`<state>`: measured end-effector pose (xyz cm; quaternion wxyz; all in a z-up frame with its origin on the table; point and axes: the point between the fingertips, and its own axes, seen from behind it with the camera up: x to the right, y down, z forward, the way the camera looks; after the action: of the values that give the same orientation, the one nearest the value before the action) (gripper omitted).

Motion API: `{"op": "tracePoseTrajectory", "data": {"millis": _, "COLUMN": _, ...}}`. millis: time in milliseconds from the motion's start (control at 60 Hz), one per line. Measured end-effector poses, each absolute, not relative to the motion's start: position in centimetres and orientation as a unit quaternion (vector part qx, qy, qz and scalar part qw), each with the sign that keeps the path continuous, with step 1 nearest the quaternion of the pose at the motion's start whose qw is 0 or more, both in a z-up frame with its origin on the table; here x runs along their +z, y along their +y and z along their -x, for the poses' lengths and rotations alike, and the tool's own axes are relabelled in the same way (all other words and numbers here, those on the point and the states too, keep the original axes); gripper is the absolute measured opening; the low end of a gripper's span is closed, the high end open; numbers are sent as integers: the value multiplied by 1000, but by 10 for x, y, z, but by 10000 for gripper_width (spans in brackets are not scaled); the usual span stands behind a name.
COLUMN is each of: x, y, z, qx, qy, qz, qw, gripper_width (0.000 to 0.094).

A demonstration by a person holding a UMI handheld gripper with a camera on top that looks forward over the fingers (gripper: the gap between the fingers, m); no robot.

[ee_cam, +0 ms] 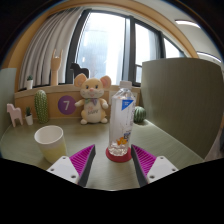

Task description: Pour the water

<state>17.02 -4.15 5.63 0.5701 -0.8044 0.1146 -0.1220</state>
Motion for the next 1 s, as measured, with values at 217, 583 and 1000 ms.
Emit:
{"op": "tracePoseTrajectory", "data": {"millis": 217, "x": 74, "y": -98, "z": -76, "qx": -87, "qy": 42, "qz": 816, "qw": 570, "gripper_width": 713}}
{"op": "tracePoseTrajectory", "data": {"millis": 583, "x": 129, "y": -158, "z": 45, "qx": -8, "qy": -14, "qz": 801, "qw": 598, "gripper_width": 714}}
{"op": "tracePoseTrajectory", "data": {"millis": 1000, "x": 186, "y": -190, "z": 115, "qx": 31, "qy": -53, "qz": 770, "qw": 635, "gripper_width": 714}}
